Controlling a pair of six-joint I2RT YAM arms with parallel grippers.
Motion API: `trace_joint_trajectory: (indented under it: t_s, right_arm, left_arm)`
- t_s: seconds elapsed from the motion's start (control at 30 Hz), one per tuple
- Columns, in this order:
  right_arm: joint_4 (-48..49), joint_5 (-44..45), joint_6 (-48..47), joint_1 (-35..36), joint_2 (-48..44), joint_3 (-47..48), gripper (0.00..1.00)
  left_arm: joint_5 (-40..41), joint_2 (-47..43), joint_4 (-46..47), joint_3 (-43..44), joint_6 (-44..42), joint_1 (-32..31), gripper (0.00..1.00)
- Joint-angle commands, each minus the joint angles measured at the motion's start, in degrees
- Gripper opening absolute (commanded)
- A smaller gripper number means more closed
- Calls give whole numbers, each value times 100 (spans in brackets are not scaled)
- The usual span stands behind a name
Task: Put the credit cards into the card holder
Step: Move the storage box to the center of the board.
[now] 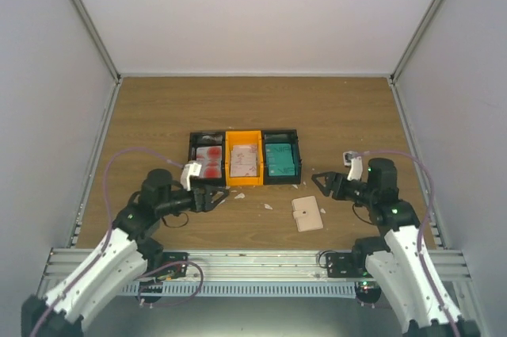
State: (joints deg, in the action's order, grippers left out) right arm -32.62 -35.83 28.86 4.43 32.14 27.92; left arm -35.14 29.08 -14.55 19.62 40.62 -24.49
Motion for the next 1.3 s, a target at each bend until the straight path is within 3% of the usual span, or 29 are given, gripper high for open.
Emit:
trace_joint_trajectory:
  t_s: [0.0, 0.17, 0.27, 0.47, 0.83, 1.27]
  right_arm:
    - [306, 1006, 337, 885, 692, 38, 64]
    - [624, 1962, 435, 1557, 1764, 221, 57]
    - [812, 2007, 271, 1708, 2438, 325, 51]
    - [1170, 2083, 25, 2066, 3662, 667, 43]
    - [1428, 2372, -500, 2106, 5194, 1314, 22]
    - [1690, 2348, -968, 2164, 6695, 2806, 18]
  left_arm:
    - [1106, 991, 456, 326, -144, -681, 78]
    - [1195, 2110, 695, 628, -458, -868, 71]
    - [1128, 2436, 783, 710, -629, -873, 69]
    - [1250, 2676, 702, 913, -803, -873, 70]
    - [1599, 2910, 681, 977, -925, -864, 72]
    - [2160, 3428, 861, 1149, -1082, -709, 72]
